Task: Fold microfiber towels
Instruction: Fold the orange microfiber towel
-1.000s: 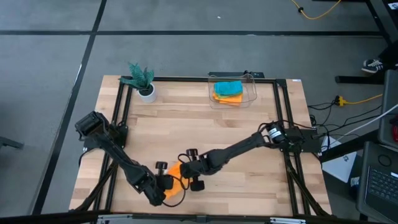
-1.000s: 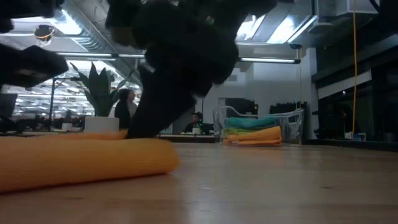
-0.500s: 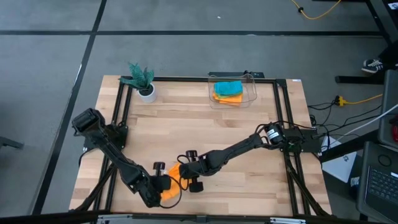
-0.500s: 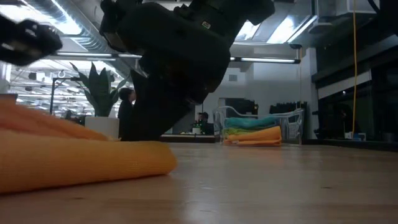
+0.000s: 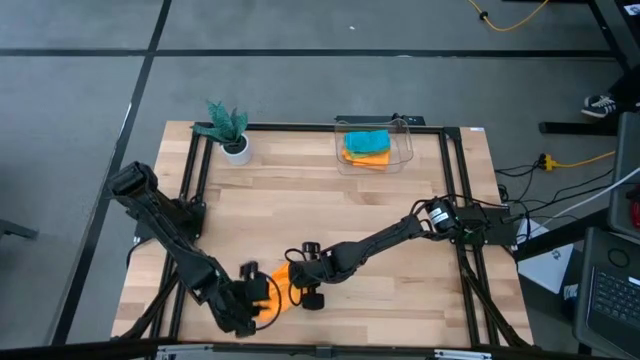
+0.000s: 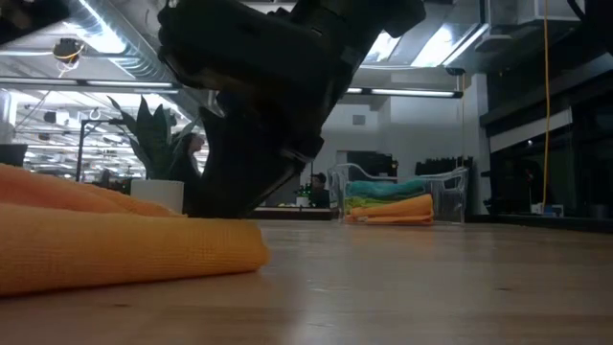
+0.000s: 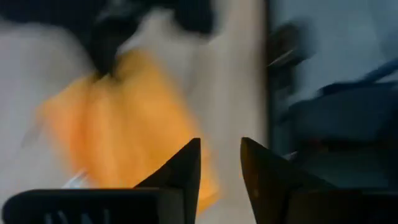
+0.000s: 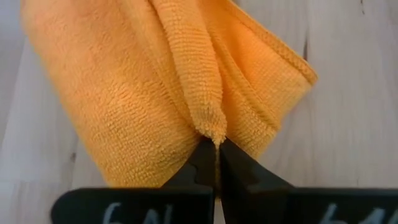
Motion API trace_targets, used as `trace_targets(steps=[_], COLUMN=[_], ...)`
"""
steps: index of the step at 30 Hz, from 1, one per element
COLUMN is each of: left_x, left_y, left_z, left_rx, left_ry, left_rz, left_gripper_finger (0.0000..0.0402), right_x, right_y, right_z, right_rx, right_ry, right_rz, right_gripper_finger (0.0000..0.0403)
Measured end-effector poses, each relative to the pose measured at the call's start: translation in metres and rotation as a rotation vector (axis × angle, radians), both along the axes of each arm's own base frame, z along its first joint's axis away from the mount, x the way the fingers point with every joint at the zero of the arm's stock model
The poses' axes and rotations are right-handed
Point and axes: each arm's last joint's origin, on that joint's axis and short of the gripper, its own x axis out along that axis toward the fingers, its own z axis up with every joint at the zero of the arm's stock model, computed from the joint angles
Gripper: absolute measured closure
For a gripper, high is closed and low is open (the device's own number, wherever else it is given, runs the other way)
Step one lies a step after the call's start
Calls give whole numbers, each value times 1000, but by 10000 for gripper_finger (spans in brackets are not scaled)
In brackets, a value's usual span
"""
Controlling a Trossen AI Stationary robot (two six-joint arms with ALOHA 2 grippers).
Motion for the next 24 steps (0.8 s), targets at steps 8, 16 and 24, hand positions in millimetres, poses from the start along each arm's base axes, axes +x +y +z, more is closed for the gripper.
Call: trace_targets(steps=[8, 16, 24], left_x=[24, 31, 29], left_y=[-27, -34, -35], left_z=[-39, -56, -56], left_rx=[2, -3, 17], left_ry=[-95, -121, -120], left_rz=[-53, -41, -60], left_gripper_finger=[299, 300, 301], right_x=[1, 8, 17], right_y=[-1, 8, 13], right_z=[0, 23, 51], right_rx=[24, -95, -164], right_ry=[-1, -58, -151], right_rz=[-41, 16, 78], right_gripper_finger=[400, 400, 400])
